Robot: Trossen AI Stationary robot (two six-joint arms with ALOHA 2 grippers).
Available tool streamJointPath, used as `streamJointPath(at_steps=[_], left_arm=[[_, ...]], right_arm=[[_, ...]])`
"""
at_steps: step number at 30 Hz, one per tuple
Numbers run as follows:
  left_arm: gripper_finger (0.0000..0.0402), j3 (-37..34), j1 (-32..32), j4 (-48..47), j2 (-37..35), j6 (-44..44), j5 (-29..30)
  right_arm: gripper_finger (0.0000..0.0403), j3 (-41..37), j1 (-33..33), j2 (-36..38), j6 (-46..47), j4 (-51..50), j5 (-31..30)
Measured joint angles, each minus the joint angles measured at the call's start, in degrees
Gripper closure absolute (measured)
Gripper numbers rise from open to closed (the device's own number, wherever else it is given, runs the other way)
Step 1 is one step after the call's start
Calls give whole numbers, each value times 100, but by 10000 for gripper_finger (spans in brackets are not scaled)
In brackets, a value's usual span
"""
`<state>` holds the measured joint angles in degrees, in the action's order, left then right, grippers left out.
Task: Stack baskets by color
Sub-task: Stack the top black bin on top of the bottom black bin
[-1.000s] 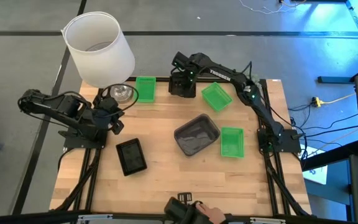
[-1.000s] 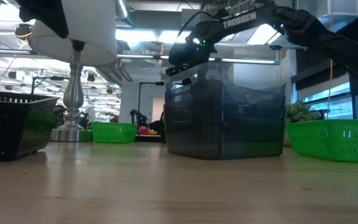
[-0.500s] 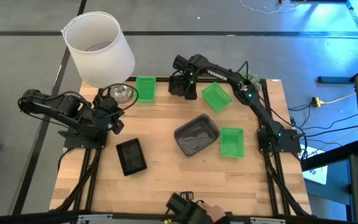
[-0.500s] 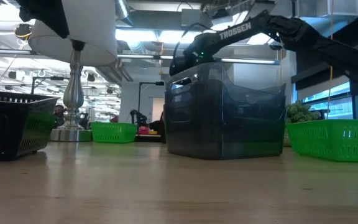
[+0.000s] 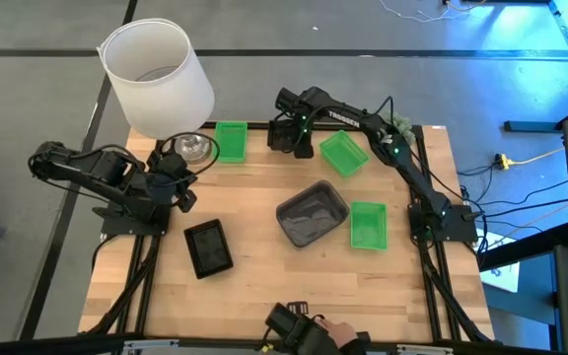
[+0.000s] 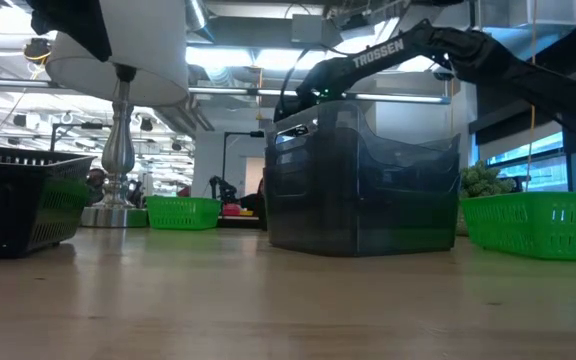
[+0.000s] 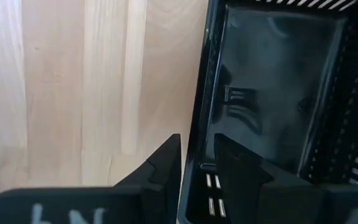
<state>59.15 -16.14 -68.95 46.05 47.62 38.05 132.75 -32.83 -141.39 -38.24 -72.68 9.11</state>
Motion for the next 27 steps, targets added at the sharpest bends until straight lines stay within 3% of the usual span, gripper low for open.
streamJointPath(at_steps=[18,21,25,27], left_arm=[[333,1,-2,2,-1,24,-1],[333,1,-2,2,-1,26,-16],[333,1,-3,2,-1,26,-152],[333,1,-4,2,1,28,-163]], right_arm=[[308,-7,-123,-362,-102,8,-45],[328,-7,-121,-396,-103,13,-35],[387,-4,-114,-393,-85,-19,-38],[393,4,-114,-391,-85,-8,-51]])
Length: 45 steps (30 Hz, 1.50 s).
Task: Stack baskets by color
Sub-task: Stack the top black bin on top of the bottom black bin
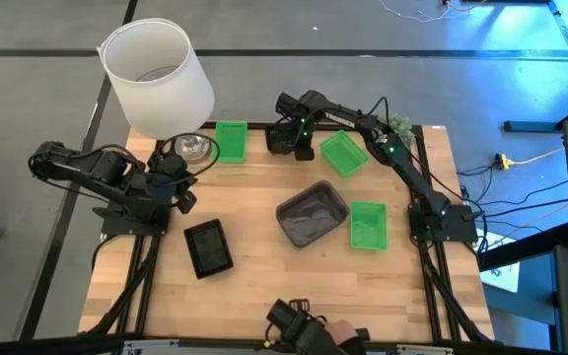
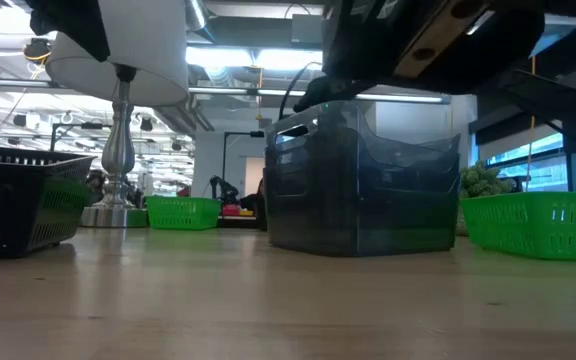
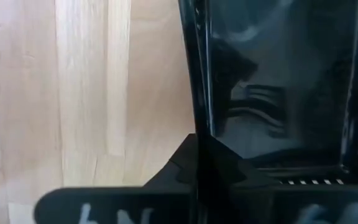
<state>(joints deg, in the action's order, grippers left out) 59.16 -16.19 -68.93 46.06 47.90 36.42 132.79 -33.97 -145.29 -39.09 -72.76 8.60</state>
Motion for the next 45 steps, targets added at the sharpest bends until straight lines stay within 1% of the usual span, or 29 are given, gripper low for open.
streamJointPath(at_steps=[5,8,10,15,21,25,30,32,38,42,45], left_arm=[[333,0,0,0,-2,-2,-4],[333,0,0,0,0,-2,-7],[333,0,0,0,-1,-2,-9],[333,0,0,-2,0,-44,-9],[333,0,2,-2,0,-151,-11],[333,0,2,-2,0,-153,-11],[333,0,2,-4,-1,-153,-11],[333,0,2,-3,0,-179,-11],[333,0,2,-4,-2,-199,-13],[333,0,2,-4,-2,-342,-188],[333,0,0,-4,-2,-487,-304]], right_arm=[[399,66,110,0,-22,-84,-388],[401,229,205,5,-33,-176,-482],[401,179,293,112,-50,-158,-571],[401,215,643,420,-111,-255,-1199],[402,216,1084,785,-329,-367,-1240],[402,216,1455,1009,-410,-405,-1161],[403,216,1924,1193,-759,-503,-1150],[403,225,2126,1215,-820,-503,-1154],[403,223,2761,1239,-1383,-558,-1156],[403,223,3144,1239,-1678,-535,-1200],[403,221,3374,1253,-1670,-406,-1200]])
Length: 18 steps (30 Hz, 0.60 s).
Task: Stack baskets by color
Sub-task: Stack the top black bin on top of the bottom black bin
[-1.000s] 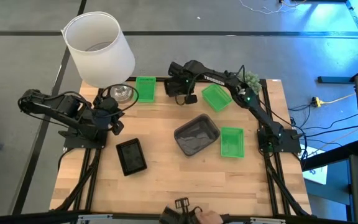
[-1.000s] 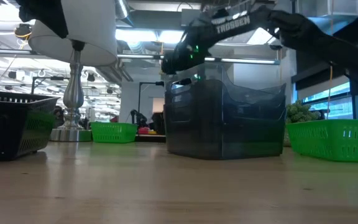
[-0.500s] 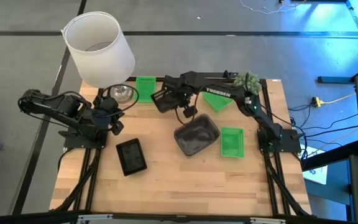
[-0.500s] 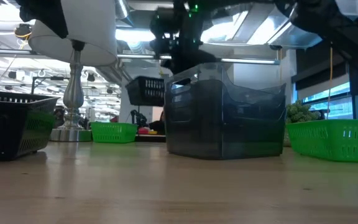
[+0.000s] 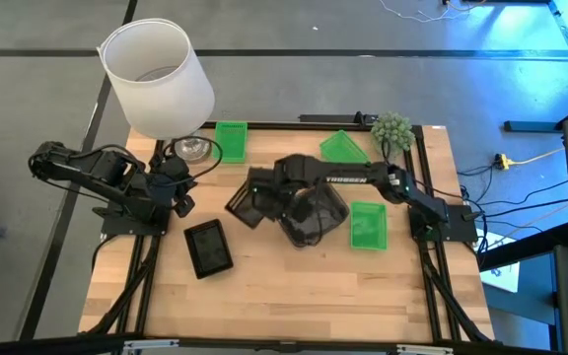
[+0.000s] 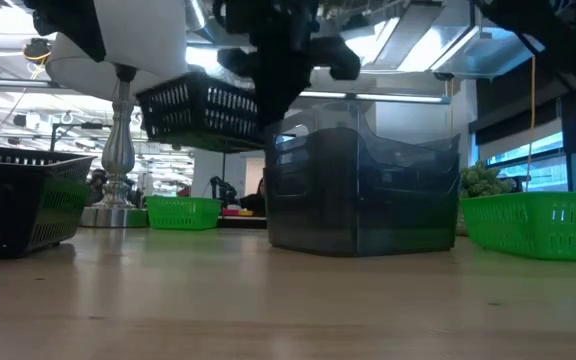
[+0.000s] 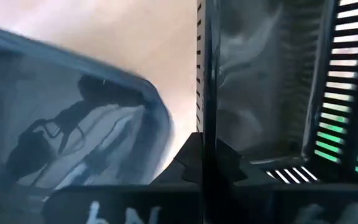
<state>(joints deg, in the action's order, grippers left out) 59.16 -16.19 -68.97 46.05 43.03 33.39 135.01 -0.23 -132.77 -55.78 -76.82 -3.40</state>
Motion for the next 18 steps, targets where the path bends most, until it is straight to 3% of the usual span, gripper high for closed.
streamJointPath(at_steps=[10,18], left_arm=[[333,0,0,3,2,-16,-9],[333,0,0,738,10,121,-187]], right_arm=[[403,-1,499,363,299,455,-77],[403,-1,747,422,512,952,-1180]])
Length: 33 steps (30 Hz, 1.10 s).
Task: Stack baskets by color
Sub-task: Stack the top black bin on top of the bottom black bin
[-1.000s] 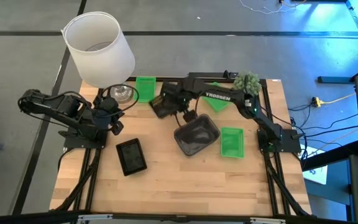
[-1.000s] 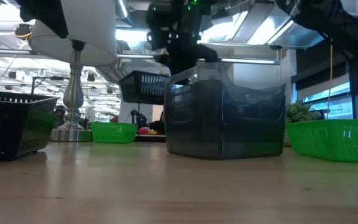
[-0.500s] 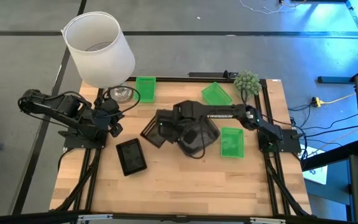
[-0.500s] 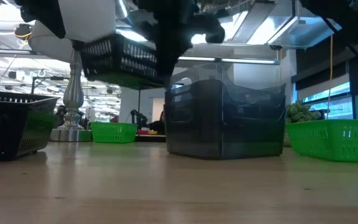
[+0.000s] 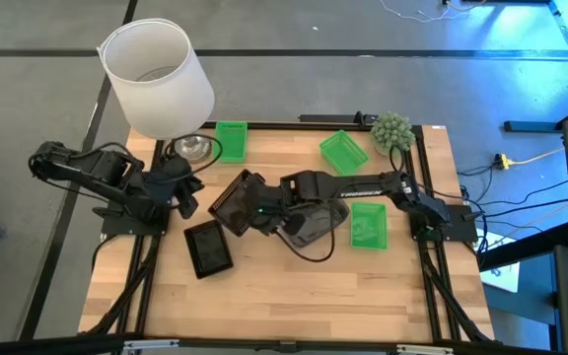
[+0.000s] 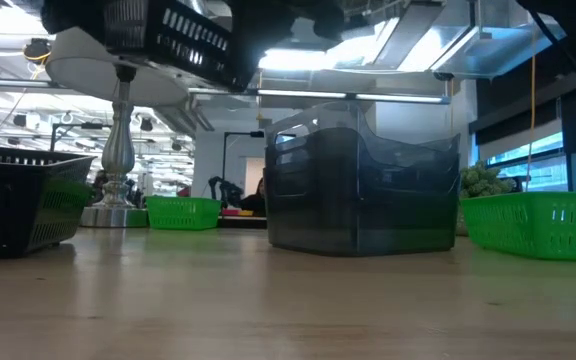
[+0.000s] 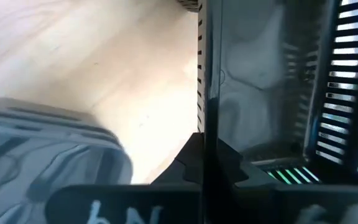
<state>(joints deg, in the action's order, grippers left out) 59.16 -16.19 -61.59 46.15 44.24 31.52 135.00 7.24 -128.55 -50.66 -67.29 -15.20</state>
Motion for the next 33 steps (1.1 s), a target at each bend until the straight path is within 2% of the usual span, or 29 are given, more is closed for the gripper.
streamJointPath(at_steps=[7,16,28,33], left_arm=[[333,0,-20,897,2,-521,-715],[333,0,-122,1753,0,-1140,-778],[333,0,-125,1472,-4,-1348,141],[333,0,-122,1470,-4,-1142,200]], right_arm=[[403,0,47,0,443,208,-422],[403,0,51,0,797,206,-455],[403,-2,42,0,874,73,-419],[403,-2,31,0,1141,-56,-216]])
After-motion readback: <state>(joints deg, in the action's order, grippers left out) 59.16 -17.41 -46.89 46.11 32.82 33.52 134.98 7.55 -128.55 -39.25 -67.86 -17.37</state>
